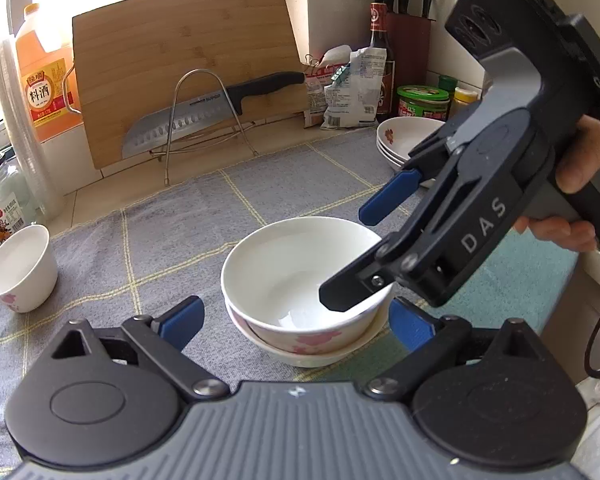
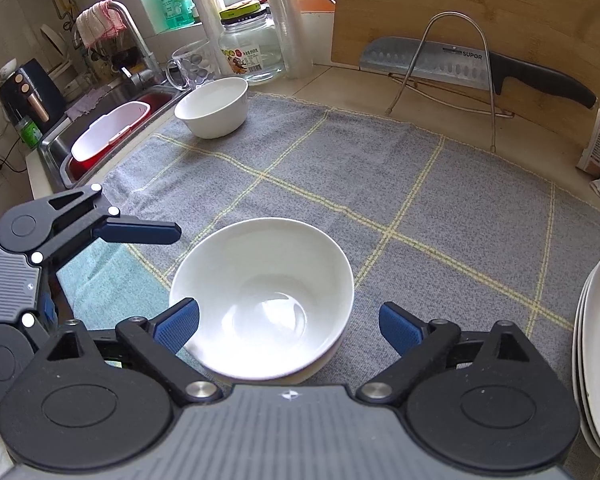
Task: Organize plates and bowls
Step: 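Open the right gripper and pull it up from the bowls, then move the right gripper toward another white bowl near the jar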
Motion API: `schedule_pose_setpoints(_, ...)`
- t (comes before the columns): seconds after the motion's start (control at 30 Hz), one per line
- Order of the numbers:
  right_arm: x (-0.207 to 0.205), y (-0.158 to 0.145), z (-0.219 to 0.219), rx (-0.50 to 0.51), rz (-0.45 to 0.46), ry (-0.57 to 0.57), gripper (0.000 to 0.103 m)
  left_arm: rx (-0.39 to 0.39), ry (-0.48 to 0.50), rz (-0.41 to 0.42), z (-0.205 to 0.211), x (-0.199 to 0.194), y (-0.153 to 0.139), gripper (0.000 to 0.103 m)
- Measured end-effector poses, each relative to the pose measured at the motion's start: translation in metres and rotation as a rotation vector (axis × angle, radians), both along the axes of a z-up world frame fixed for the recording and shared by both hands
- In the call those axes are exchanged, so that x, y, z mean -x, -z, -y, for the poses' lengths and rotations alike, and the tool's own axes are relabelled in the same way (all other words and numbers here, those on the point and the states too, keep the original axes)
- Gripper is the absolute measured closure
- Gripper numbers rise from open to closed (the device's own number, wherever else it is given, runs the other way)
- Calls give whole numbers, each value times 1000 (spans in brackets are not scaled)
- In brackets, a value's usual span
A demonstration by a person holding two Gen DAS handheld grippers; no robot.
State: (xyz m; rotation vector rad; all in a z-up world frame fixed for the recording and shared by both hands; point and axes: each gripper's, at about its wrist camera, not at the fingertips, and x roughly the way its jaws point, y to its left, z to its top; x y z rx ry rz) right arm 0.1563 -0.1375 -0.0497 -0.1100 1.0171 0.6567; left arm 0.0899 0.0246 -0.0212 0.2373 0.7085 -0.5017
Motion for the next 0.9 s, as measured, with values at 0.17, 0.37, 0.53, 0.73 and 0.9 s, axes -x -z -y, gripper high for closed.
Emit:
schedule_pose_setpoints(0.17, 8, 7, 1, 14, 5, 14, 4, -1, -1, -10, -2, 0, 3, 4)
schedule_pose_setpoints(0.37, 8, 6, 2, 10, -1, 20, 4, 5, 1, -11, -7, 3, 3, 4)
schedule_pose_setpoints(0.53, -1, -18, 2, -31, 29, 24, 1, 24, -24, -6, -23, 5, -1, 4)
schedule_pose_setpoints(0.73, -20, -43, -18, -23, 61, -15, 0, 16, -88, 11, -59, 5, -6, 4)
schedule_pose_setpoints(0.9, -36, -58, -53, 3, 84, -67, 0, -3, -189, 21, -106, -8, -5, 4)
